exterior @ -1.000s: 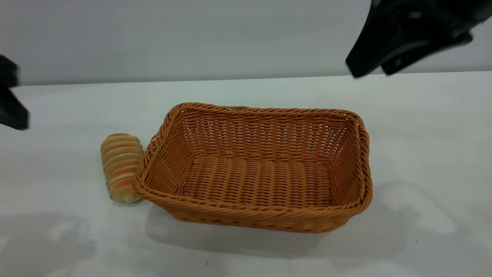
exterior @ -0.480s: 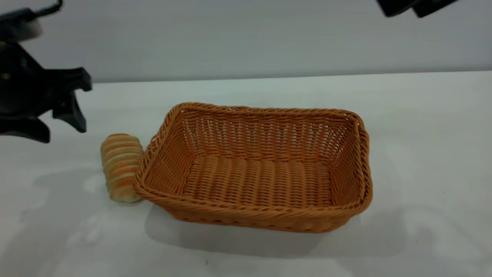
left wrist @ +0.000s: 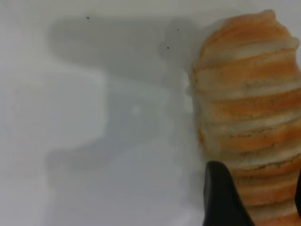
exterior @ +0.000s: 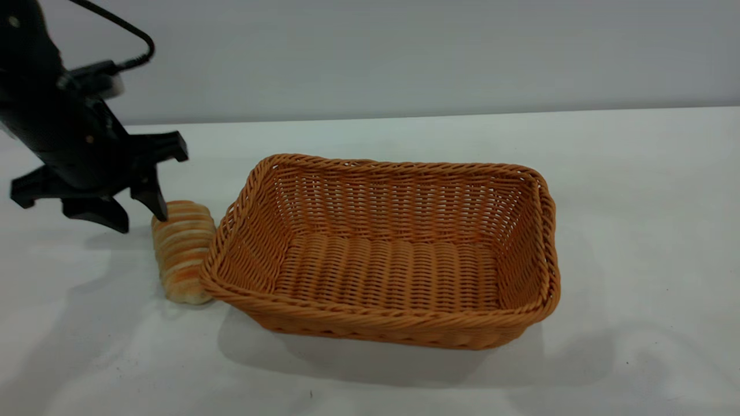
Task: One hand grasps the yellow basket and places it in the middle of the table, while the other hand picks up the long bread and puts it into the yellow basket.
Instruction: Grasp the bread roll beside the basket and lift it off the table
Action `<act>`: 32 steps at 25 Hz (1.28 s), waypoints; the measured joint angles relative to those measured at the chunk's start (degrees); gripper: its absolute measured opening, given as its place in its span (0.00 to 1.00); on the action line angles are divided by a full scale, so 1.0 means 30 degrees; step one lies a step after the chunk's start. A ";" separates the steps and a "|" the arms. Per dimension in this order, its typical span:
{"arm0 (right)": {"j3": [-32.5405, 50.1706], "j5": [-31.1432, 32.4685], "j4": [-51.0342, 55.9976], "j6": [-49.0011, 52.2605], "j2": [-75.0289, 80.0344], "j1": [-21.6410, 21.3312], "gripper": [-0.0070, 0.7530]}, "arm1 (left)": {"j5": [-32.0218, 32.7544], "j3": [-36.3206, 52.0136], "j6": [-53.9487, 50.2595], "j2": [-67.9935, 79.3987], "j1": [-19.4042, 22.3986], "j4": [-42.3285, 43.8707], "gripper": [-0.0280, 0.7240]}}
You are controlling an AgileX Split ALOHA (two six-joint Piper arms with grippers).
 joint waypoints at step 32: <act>0.0110 0.0417 -0.0078 -0.0465 0.0000 0.0000 0.65 | 0.0941 -0.2687 0.2695 0.1363 -0.0612 -0.0001 0.10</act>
